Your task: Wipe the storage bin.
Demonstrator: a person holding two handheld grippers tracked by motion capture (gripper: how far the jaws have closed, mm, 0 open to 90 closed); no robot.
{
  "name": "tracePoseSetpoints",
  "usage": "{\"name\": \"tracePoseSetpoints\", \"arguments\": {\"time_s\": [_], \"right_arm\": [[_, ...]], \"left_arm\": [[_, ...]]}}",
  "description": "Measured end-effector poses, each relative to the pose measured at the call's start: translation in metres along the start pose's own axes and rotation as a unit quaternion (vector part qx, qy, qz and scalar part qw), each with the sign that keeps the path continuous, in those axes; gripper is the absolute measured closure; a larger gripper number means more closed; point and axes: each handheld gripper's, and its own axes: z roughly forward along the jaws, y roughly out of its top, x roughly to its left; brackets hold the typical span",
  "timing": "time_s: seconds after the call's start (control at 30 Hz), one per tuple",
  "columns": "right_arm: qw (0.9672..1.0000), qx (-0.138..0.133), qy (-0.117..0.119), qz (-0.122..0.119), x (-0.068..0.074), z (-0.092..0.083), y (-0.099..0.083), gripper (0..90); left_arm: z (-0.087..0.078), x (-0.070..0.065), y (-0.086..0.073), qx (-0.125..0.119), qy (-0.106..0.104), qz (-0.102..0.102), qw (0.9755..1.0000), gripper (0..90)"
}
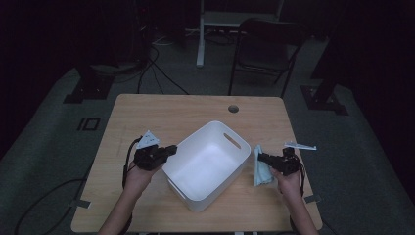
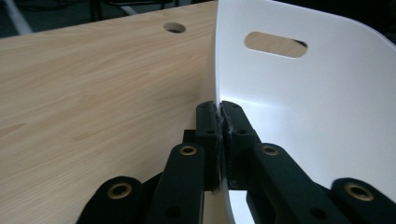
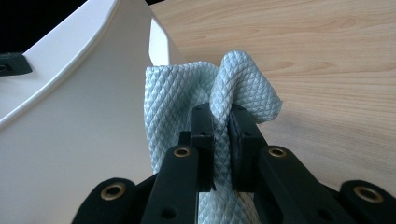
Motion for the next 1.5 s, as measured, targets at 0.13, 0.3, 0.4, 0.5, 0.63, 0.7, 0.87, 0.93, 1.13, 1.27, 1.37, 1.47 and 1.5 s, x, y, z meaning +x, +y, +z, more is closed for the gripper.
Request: {"name": "tracePoseSetpoints", "arguments": {"time_s": [0.13,0.3,0.4,0.5,0.63,0.7,0.87,0.93,1.13,1.27,1.37,1.47,1.5], "right_arm": [[1.0000,0.000,0.002,0.001,0.001,0.000,-0.001,82.4],[1.0000,-0.001,0.009,-0.003,0.005,0.000,-0.007,82.4],[0.9999,0.000,0.008,-0.007,0.008,0.001,-0.010,82.4],[0.9999,-0.001,0.006,-0.012,0.013,0.001,-0.014,82.4],[0.9995,-0.010,0.008,-0.030,0.023,-0.005,-0.009,82.4],[0.9990,-0.022,0.015,-0.035,0.029,-0.009,-0.004,82.4],[0.9966,-0.050,0.038,-0.053,0.047,-0.017,0.008,82.4],[0.9954,-0.058,0.039,-0.066,0.054,-0.018,0.012,82.4],[0.9948,-0.055,0.035,-0.078,0.059,-0.009,0.015,82.4],[0.9953,-0.042,0.041,-0.077,0.058,0.005,0.013,82.4],[0.9951,-0.042,0.033,-0.084,0.059,0.009,0.014,82.4],[0.9953,-0.041,0.027,-0.084,0.059,0.011,0.014,82.4],[0.9955,-0.041,0.025,-0.082,0.059,0.012,0.014,82.4]], "left_arm": [[-0.003,-0.006,-0.001,0.003,0.038,-0.003,0.9993,88.3],[-0.014,-0.013,-0.008,-0.004,0.074,-0.019,0.9971,88.1],[-0.017,-0.015,-0.011,-0.007,0.077,-0.024,0.9967,87.9],[-0.018,-0.015,-0.014,-0.015,0.072,-0.023,0.9970,87.5],[-0.018,-0.014,-0.016,-0.023,0.071,-0.023,0.9970,87.2],[-0.018,-0.015,-0.016,-0.023,0.073,-0.023,0.9968,87.2],[-0.017,-0.016,-0.017,-0.027,0.074,-0.025,0.9966,87.2],[-0.017,-0.017,-0.017,-0.026,0.075,-0.023,0.9966,87.2],[-0.017,-0.017,-0.017,-0.026,0.075,-0.020,0.9966,87.3],[-0.017,-0.017,-0.017,-0.024,0.073,-0.018,0.9968,87.2],[-0.016,-0.017,-0.017,-0.025,0.071,-0.018,0.9970,87.0],[-0.016,-0.018,-0.018,-0.025,0.069,-0.010,0.9973,87.1],[-0.016,-0.018,-0.018,-0.025,0.067,-0.010,0.9974,87.0]]}}
